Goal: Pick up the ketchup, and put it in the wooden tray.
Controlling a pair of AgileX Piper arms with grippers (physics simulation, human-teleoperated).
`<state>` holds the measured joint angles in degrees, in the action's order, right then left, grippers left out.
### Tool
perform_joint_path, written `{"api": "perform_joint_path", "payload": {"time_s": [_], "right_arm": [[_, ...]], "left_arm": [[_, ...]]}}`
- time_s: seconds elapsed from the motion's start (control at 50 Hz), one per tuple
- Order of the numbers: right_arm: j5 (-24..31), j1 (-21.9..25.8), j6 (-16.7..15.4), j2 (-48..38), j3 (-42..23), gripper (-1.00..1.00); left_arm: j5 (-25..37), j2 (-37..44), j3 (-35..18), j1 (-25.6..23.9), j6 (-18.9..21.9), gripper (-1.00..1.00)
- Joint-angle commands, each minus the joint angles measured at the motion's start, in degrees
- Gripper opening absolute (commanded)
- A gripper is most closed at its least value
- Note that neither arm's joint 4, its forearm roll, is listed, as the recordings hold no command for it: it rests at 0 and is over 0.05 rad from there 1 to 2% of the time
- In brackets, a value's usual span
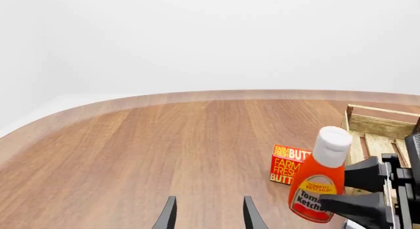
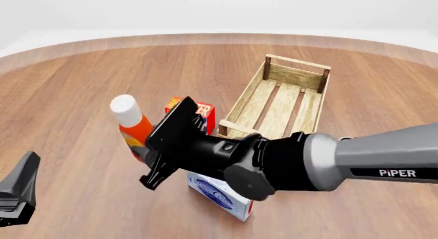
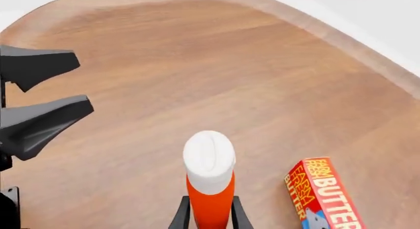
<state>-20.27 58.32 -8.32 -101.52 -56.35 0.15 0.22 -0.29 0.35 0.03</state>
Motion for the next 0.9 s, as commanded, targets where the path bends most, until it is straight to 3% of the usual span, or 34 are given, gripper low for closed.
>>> {"api": "perform_joint_path", "payload": {"time_s": [0.02, 0.44, 0.56, 0.9], "right_arm": [[4.25, -6.38, -0.37, 2.85, -2.46, -1.0], [8.37, -19.19, 3.84, 9.99, -2.0, -1.0], [8.66, -25.66, 3.18, 12.44, -0.12, -1.0], [9.4, -34.64, 3.0, 14.17, 1.48, -1.0]], "left_arm": [[0.0, 0.0, 0.0, -0.01, 0.0, 1.0], [0.0, 0.0, 0.0, -0.01, 0.0, 1.0], [0.0, 0.0, 0.0, 0.01, 0.0, 1.0], [-0.01, -0.01, 0.0, -0.01, 0.01, 1.0]]}}
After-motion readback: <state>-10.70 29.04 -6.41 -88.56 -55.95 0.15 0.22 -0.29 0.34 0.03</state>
